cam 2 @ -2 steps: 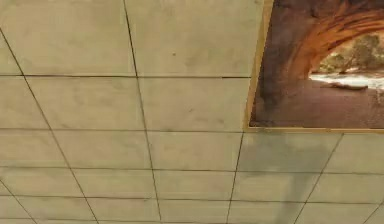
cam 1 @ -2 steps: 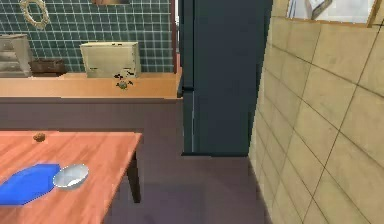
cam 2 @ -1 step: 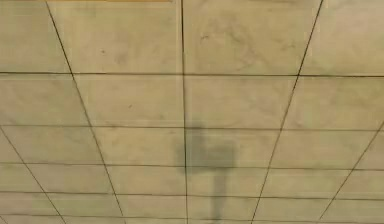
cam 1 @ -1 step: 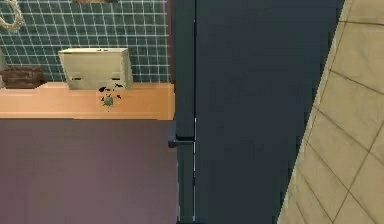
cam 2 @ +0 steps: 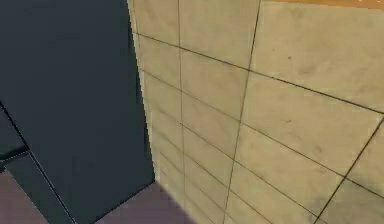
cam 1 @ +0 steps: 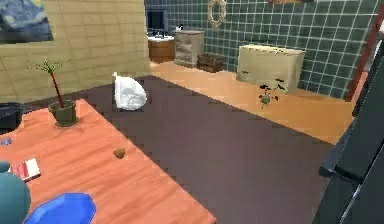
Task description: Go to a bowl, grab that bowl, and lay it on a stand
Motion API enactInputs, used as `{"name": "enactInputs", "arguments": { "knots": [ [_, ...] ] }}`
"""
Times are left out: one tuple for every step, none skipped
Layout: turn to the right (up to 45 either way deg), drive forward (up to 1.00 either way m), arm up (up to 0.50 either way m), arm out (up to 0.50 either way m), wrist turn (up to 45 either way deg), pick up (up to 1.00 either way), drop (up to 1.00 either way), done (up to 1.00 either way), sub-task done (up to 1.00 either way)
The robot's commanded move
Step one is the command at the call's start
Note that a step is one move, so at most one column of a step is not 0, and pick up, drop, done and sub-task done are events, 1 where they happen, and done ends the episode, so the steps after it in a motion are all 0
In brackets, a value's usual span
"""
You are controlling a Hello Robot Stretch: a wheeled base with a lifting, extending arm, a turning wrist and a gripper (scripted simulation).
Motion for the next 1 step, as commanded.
{"name": "enactInputs", "arguments": {
  "knots": [
    [-45.0,0.0,0.0,0.0,0.0,0.0,0.0,0.0,0.0]
  ]
}}
